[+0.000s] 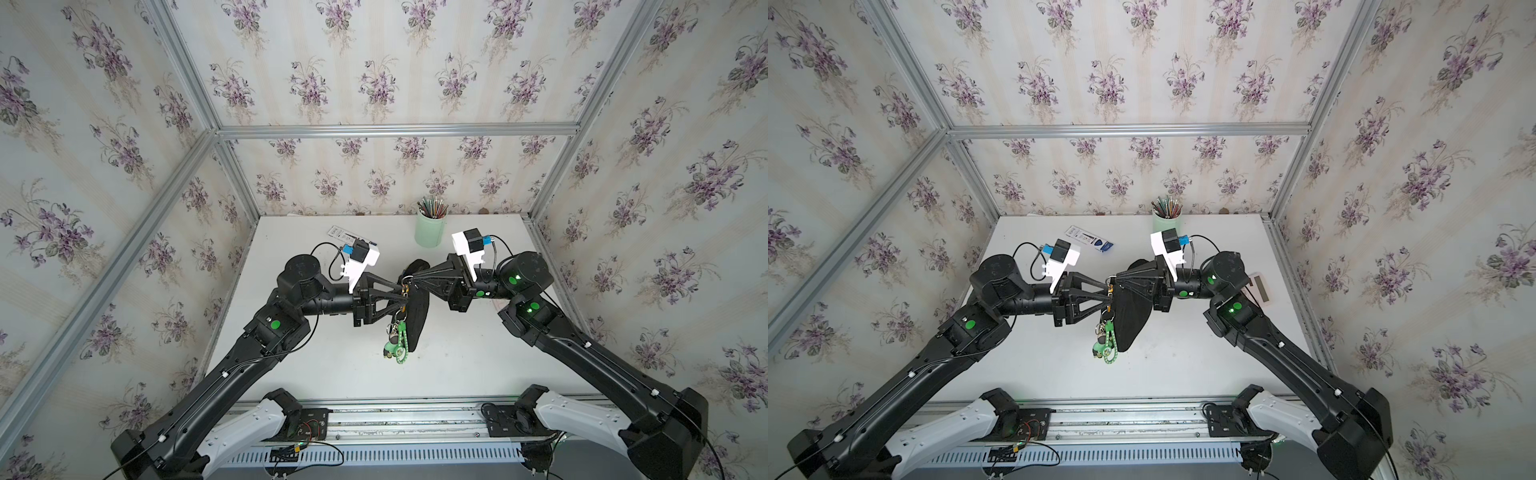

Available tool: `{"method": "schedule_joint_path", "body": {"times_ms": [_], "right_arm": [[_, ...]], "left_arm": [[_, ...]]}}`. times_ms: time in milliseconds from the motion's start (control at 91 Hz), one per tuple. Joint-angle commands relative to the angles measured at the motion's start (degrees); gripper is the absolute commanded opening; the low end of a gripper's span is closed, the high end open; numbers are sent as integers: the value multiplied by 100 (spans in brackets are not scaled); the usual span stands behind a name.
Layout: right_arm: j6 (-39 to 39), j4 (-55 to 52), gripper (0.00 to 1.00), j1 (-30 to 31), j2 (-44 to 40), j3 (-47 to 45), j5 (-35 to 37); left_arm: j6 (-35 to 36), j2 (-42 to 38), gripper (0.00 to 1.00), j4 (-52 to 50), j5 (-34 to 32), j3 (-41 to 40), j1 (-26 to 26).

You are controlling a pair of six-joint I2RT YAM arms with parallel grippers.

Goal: Remove the decoration from the bag
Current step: Remove the decoration item from the bag.

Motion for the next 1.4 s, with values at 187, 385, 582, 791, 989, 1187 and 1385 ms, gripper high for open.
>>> {"method": "schedule_joint_path", "body": {"times_ms": [187, 385, 582, 791, 989, 1187, 1385], "right_arm": [[-22, 270, 0, -10, 1, -17, 110], [-189, 27, 0, -7, -17, 8, 286], [-318, -154, 0, -7, -51, 9, 385], [-412, -240, 0, -7, -101, -22, 405], [-547, -310, 0, -8, -151, -70, 400], [-733, -313, 0, -11, -245, -192, 387], [-864, -384, 0, -17, -195, -210, 164]], "left_arm": [[17, 45, 48, 195, 57, 3, 3], [88, 78, 44, 128, 0, 27, 3], [128, 83, 34, 85, -91, 29, 3], [84, 53, 25, 157, -131, 13, 3], [75, -3, 20, 82, -242, 43, 3], [66, -5, 17, -31, -345, 115, 3], [40, 12, 14, -130, -445, 197, 3]]}}
